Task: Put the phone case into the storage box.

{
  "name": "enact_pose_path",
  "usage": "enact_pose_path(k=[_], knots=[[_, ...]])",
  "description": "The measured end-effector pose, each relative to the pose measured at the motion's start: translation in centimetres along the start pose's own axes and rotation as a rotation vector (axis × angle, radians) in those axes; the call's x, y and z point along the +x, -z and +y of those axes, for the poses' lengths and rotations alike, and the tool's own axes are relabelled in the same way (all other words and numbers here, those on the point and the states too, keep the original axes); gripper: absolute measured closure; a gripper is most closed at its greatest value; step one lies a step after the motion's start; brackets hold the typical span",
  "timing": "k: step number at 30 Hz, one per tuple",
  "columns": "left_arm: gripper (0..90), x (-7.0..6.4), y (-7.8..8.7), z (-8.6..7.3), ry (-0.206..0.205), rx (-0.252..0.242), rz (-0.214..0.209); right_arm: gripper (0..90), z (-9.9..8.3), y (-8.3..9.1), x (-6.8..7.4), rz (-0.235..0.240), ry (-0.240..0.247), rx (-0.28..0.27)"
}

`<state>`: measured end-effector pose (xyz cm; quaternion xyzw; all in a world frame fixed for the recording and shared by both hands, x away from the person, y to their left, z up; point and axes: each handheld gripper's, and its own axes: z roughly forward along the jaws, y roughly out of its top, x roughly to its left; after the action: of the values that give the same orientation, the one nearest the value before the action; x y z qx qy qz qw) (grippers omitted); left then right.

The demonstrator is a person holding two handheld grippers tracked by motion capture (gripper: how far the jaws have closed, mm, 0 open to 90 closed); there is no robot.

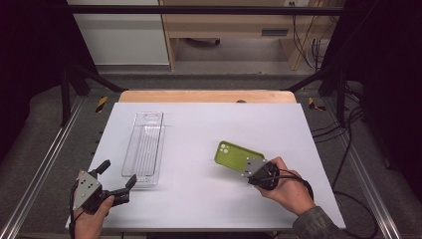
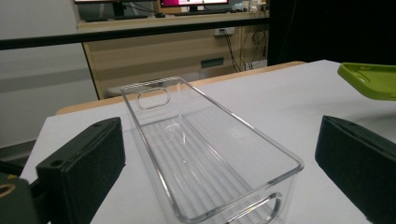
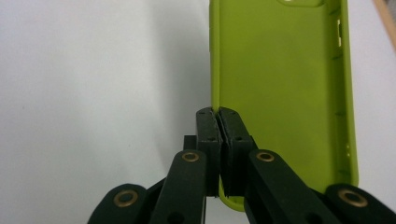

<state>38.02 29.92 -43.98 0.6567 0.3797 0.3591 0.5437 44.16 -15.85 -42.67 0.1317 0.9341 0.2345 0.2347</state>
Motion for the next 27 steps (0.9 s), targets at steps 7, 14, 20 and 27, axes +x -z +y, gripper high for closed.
enact_pose_path(k=[7,14,20,27], knots=[[1.9,-2.6,-1.9,2.6,-0.021,0.037,-0.021,87.8,0.0,0.5,0.4,-0.048,-0.003,-0.031],[3.6,-4.1,-4.1,3.9,-0.029,0.078,-0.068,87.8,0.2,0.8,1.0,-0.078,-0.002,-0.042],[3.6,-5.4,-5.6,4.6,-0.033,0.111,-0.104,87.9,0.5,0.8,1.6,-0.098,0.009,-0.063],[3.7,-6.4,-7.2,6.0,-0.046,0.145,-0.124,87.8,0.5,0.5,2.2,-0.124,0.018,-0.072]])
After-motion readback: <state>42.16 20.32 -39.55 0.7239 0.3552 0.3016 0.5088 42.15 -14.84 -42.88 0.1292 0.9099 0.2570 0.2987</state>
